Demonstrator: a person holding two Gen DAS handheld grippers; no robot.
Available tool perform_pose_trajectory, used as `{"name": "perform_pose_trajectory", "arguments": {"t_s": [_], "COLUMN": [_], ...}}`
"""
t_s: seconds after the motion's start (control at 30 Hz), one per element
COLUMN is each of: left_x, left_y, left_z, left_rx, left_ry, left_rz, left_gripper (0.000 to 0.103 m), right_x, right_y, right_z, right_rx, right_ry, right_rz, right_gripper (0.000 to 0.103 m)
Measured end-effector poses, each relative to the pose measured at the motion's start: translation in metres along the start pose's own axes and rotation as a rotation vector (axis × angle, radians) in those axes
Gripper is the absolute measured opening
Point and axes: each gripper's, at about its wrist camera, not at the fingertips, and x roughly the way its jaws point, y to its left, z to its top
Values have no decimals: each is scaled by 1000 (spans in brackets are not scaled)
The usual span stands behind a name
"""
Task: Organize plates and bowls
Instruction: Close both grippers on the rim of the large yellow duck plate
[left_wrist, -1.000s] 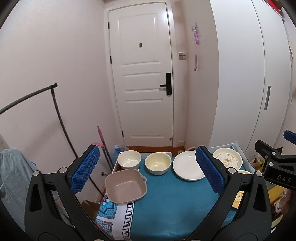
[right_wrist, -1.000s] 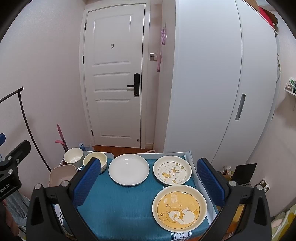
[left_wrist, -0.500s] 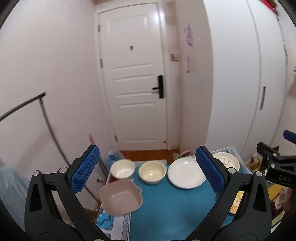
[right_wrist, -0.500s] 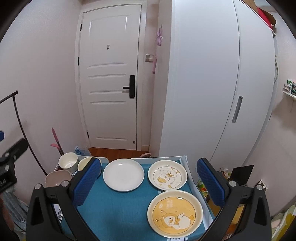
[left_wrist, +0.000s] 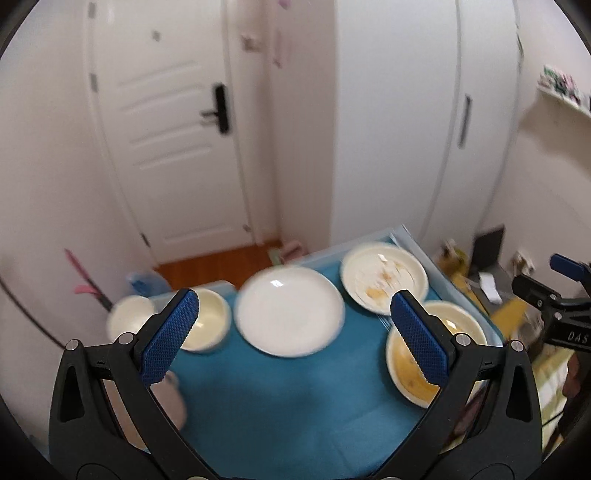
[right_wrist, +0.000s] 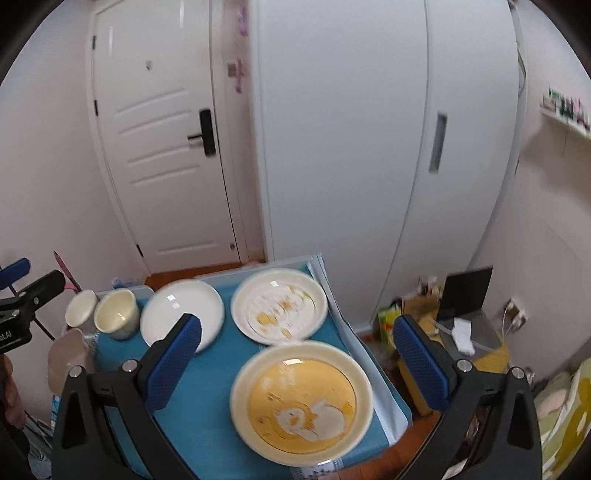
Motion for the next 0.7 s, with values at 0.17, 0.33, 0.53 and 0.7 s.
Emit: {"name": "perform_pose_trajectory", "arguments": {"t_s": [0.17, 0.33, 0.53, 0.7], "left_x": [58, 115, 156, 174], "left_y": [-31, -70, -98, -108], "left_z": [-24, -63, -103, -125], "left_rx": [-36, -78, -134, -186], "left_ry": [140, 272, 372, 425], "left_rz": [-144, -138, -95, -59], "left_gripper": [103, 103, 94, 84], "right_x": [41, 92, 146, 173], "right_y": [-38, -63, -90, -105], "right_z": [-23, -51, -76, -86], "right_rx": [-7, -52, -83, -117], "right_ry": [103, 234, 373, 423], "right_rz": [87, 189, 324, 396], "right_gripper": [103, 95, 71, 62]}}
